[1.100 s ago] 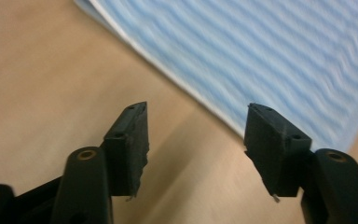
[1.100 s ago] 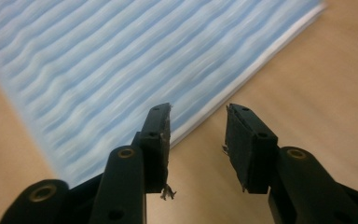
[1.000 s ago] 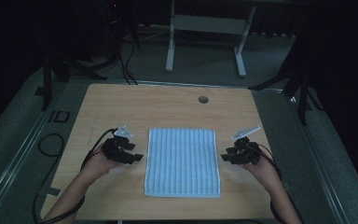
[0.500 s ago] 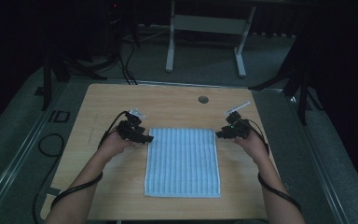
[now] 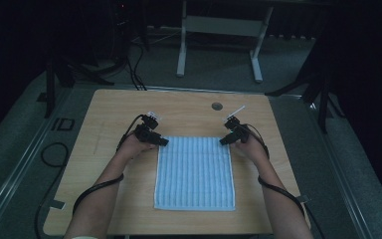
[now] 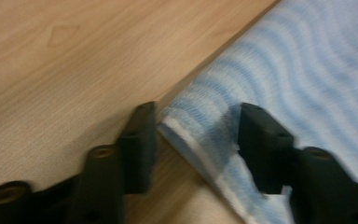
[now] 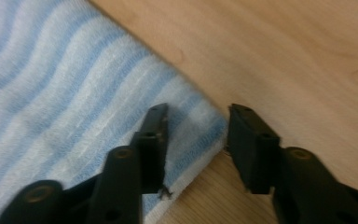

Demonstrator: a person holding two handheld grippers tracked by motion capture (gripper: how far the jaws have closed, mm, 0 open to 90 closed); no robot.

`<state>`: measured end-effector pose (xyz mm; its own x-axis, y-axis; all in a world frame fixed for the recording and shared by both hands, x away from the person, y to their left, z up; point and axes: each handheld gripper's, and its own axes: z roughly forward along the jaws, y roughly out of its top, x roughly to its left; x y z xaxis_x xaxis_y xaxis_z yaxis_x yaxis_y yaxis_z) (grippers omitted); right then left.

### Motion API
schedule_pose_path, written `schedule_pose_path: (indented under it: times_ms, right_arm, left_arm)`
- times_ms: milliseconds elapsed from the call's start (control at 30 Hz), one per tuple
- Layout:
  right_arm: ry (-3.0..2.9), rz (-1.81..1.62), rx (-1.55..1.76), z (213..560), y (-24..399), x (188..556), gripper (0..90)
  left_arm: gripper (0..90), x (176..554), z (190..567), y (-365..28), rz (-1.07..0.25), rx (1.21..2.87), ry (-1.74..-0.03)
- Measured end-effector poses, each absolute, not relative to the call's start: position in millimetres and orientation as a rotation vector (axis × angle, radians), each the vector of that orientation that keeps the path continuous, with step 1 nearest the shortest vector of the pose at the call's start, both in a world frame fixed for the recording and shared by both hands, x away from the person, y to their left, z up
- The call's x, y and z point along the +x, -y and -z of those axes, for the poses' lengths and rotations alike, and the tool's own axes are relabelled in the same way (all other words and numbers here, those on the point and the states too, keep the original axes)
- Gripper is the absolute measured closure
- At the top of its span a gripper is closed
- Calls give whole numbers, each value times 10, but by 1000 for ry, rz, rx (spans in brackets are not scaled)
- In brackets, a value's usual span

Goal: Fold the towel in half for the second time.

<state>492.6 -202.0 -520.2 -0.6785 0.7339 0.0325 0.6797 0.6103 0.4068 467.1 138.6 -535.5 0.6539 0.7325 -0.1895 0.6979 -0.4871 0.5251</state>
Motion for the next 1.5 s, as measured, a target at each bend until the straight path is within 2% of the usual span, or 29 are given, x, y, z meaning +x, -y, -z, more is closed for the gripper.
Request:
schedule_pose_path:
  times_ms: [33, 67, 133, 167, 233, 500, 700, 967, 1167, 1500]
  right_arm:
    - [-2699, -584, 1201, 5217, 2009, 4935, 606]
    - [-2703, -584, 1212, 5226, 2007, 4946, 642]
    - [-2716, -591, 1217, 5223, 2005, 4956, 762]
    - [-2727, -591, 1211, 5215, 2003, 4959, 843]
    - [-2716, -588, 1195, 5176, 1990, 4944, 868]
    - [-2669, -699, 1137, 4876, 2066, 4843, 872]
    - [-2643, -784, 1051, 4621, 2108, 4607, 871]
    - [-2614, -876, 947, 4477, 2167, 4179, 871]
    - [-2589, -946, 847, 4410, 2238, 3572, 870]
    - [-2602, -953, 799, 4542, 2290, 2994, 869]
  left_arm:
    - [523, 4676, 5360, -1374, -90, 2305, -1094]
    - [571, 4685, 5358, -1364, -90, 2312, -1097]
    - [694, 4694, 5348, -1338, -92, 2322, -1090]
    - [794, 4697, 5329, -1329, -96, 2320, -1084]
    - [855, 4693, 5268, -1309, -123, 2303, -1088]
    - [865, 4545, 4929, -1352, -169, 2253, -1001]
    - [864, 4316, 4786, -1396, -193, 2244, -939]
    - [863, 3973, 4715, -1498, -189, 2226, -878]
    - [862, 3479, 4684, -1544, -183, 2218, -820]
    - [858, 2957, 4872, -1527, -151, 2255, -767]
